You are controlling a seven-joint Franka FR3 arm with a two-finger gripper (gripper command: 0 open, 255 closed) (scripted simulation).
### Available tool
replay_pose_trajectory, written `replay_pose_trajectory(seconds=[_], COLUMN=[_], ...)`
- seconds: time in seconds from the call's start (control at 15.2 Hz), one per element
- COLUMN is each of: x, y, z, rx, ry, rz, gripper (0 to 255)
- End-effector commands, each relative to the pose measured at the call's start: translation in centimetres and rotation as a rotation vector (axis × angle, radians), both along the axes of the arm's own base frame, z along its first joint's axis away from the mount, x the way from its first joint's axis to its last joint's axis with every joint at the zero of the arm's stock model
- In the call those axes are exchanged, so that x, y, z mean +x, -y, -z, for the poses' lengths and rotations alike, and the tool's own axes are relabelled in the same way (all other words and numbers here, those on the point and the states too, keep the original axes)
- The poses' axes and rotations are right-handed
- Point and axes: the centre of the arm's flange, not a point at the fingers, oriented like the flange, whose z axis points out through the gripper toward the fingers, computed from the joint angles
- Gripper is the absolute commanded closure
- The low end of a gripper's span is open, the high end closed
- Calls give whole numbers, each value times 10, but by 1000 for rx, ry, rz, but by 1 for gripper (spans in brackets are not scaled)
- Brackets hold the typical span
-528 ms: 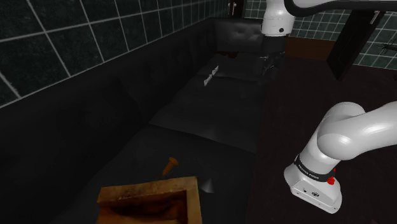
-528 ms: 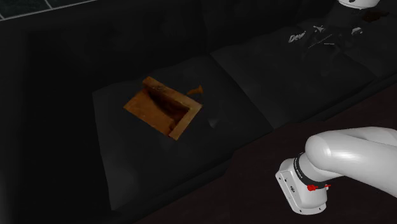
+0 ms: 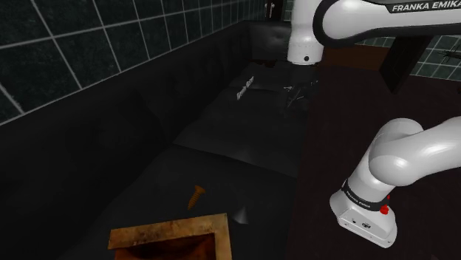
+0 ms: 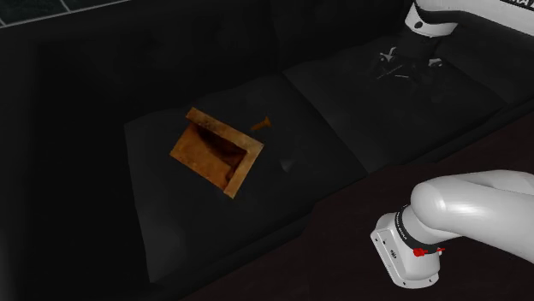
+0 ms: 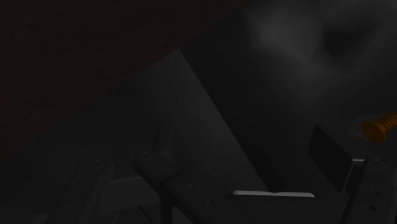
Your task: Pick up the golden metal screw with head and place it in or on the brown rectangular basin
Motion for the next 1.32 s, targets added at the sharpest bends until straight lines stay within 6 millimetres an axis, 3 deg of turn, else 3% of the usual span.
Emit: replay_pose_trajectory(seconds=[0.0,0.59,1.25], x=[4,29,74], y=[-20,-111,-206], z=[14,81,155], rx=[2,4,7], ry=[-1,-12,-24], rz=[42,216,409], gripper=[0,0,0])
